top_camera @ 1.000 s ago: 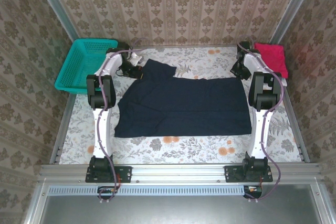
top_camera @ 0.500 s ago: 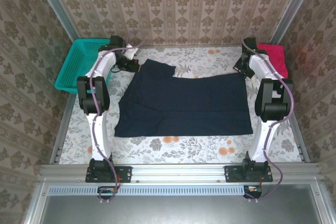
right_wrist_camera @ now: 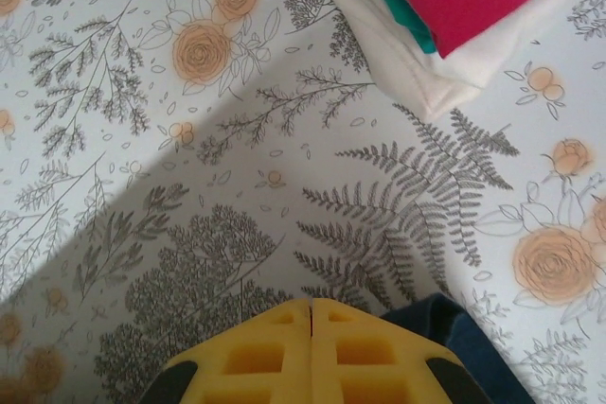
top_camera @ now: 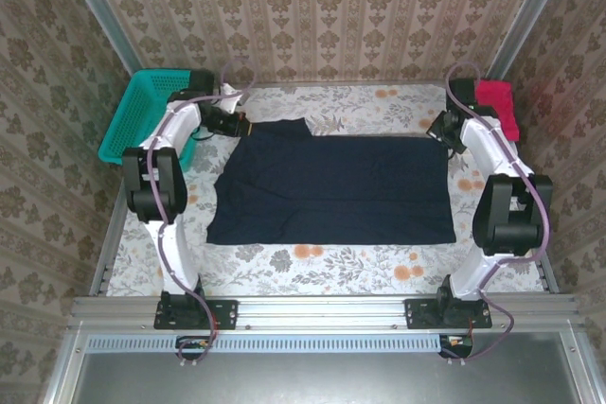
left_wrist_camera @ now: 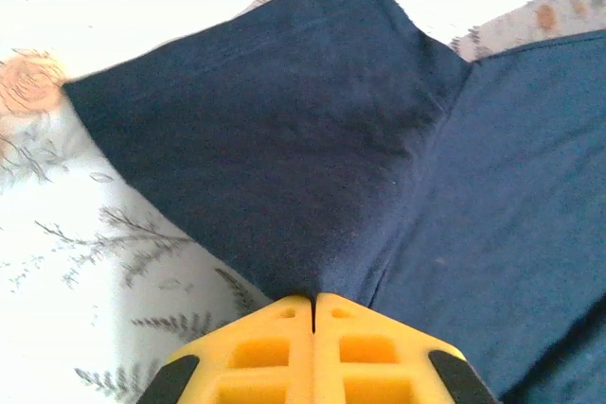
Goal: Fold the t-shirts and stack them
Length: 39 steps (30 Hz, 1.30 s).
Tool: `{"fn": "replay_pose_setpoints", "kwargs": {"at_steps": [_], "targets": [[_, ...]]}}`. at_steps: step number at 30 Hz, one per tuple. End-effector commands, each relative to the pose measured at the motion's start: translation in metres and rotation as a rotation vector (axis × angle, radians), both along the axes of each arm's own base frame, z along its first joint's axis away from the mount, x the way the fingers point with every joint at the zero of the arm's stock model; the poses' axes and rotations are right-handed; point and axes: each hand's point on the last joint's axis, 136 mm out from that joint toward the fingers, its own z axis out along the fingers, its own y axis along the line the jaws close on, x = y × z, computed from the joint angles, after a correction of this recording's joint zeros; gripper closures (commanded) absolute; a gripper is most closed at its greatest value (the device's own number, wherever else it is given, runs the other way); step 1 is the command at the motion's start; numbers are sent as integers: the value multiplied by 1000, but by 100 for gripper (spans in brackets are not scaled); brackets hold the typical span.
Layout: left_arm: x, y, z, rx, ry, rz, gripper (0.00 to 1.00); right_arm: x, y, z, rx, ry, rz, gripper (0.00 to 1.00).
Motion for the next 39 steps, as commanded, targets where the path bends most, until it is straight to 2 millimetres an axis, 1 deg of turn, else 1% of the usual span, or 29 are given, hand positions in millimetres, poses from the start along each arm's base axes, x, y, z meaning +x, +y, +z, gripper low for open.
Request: {"fn": "replay_pose_setpoints", "kwargs": {"at_steps": [1, 5, 11, 13, 15, 18, 20, 24, 27, 33, 36, 39], "targets": [[-15, -7, 30, -67, -48, -12, 100, -15, 6, 9, 4, -13, 28, 100], [-40, -5, 34, -69, -47, -12, 100, -35, 7, 13, -2, -8, 32, 100], [-75, -1, 32, -70, -33, -7, 100, -69, 7, 18, -19, -13, 25, 100], [-82, 0, 33, -73, -37, 2, 100, -79, 7, 16, -24, 3, 24, 100], [-88, 3, 32, -71, -32, 19, 100, -91, 3, 21, -45, 2, 11, 100], [-99, 10, 31, -55, -31, 49, 100, -107, -2, 17, -61, 22, -6, 100], [-105, 15, 32, -48, -33, 68, 100, -115, -1, 13, -52, 29, -3, 100], [-116, 18, 36, -47, -37, 102, 100, -126, -1, 6, -54, 46, 0, 100], [-127, 27, 35, -23, -28, 140, 100, -133, -6, 2, -69, 65, -14, 100], [-144, 48, 40, 4, -21, 241, 100, -144, -16, -3, -59, 71, -59, 100], [-153, 55, 45, 5, -26, 279, 100, -145, -15, -6, -40, 66, -60, 100], [-161, 55, 47, -11, -11, 294, 100, -145, -7, -14, 6, 68, -49, 100]]}}
